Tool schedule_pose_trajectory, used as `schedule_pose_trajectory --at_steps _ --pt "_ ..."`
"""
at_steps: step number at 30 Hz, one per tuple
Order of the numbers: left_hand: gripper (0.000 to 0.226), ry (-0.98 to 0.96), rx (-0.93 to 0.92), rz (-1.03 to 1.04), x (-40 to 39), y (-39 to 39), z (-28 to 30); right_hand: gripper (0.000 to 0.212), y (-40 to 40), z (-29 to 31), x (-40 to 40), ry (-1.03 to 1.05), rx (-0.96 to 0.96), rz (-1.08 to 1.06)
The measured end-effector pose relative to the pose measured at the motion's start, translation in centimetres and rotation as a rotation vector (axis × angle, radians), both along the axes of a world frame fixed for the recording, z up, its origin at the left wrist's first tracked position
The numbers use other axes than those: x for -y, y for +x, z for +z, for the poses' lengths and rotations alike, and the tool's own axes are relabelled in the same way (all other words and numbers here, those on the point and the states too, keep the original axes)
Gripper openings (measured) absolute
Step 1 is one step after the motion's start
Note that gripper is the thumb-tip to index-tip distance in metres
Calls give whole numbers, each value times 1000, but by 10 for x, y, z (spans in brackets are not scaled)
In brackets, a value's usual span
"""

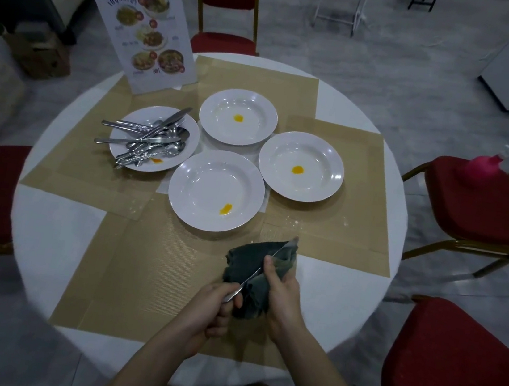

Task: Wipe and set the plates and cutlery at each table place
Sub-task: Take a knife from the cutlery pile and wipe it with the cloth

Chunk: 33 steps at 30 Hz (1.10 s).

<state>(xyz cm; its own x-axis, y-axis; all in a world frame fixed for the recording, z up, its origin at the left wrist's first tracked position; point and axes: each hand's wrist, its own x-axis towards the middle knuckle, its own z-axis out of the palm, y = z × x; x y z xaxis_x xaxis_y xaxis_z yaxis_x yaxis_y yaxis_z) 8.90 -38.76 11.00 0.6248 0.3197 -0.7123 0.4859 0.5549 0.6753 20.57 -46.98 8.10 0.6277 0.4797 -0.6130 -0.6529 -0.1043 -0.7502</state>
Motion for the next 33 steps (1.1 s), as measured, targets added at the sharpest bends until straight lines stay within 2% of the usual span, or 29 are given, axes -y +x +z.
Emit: schedule_pose_trajectory --at_steps 5,13,17,22,29,33 --pt "33 31 -29 -73 -3 -5 3 30 40 -3 5 -60 -6 -159" --pt "33 39 -29 -84 -1 -4 2 30 36 -5 4 -79 32 -157" --pt "31 164 -82 -62 -1 -10 -4 30 62 -6 21 -202 143 -273" --pt "25 263 -103 -17 11 -10 -23 37 80 -7 49 -259 186 -216" --pt "24 478 -237 -125 42 -1 -55 39 71 -15 72 -258 210 -206" --pt "15 501 -220 -220 52 7 -60 37 70 -16 81 -257 216 -213"
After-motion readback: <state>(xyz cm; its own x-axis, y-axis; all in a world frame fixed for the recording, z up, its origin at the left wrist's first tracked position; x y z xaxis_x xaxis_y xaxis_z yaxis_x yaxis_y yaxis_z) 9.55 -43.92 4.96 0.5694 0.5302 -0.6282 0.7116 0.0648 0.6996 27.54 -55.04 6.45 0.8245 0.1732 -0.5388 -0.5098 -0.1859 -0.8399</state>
